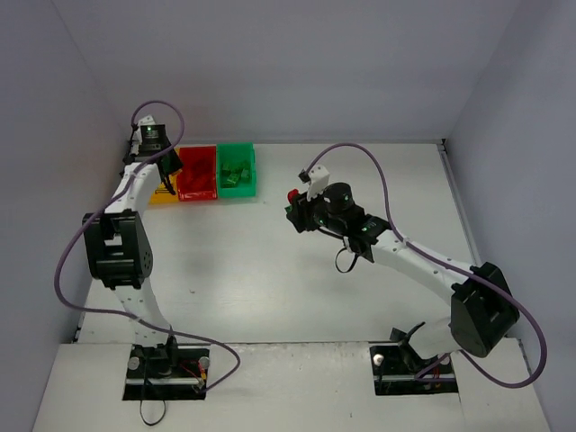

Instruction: Sort the legos into containers by color

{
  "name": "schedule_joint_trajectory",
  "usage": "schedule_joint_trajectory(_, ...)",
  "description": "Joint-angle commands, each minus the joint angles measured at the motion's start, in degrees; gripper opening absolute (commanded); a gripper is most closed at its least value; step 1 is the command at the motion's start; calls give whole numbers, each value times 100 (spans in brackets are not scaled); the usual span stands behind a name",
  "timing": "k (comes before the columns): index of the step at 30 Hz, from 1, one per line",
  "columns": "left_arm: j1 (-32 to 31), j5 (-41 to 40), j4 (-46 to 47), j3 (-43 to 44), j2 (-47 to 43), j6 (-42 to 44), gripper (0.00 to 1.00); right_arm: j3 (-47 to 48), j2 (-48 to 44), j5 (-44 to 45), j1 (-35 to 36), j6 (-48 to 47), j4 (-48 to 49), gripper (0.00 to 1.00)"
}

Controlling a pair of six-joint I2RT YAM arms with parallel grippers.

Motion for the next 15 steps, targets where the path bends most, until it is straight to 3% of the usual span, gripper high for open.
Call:
schedule_joint_trajectory(1,329,-129,49,859,426,152,24,93,-297,-284,-7,-253,333,0)
schedule_joint_trajectory(7,523,-50,-109,1590,1157,249,39,128,-218,-407,-7,-464,219,0)
schedule_joint_trajectory(9,567,-6,-144,1723,1254,241,52,137,-182,-443,-7,-542,210,0)
schedule_joint_trajectory(11,558,126,-188,1749,1229,232,61,146,-165,-592,-7,-700,219,0)
schedule_joint_trajectory(15,471,686,-485,1512,729,-84,67,155,-191,-917,-7,-1253,227,0)
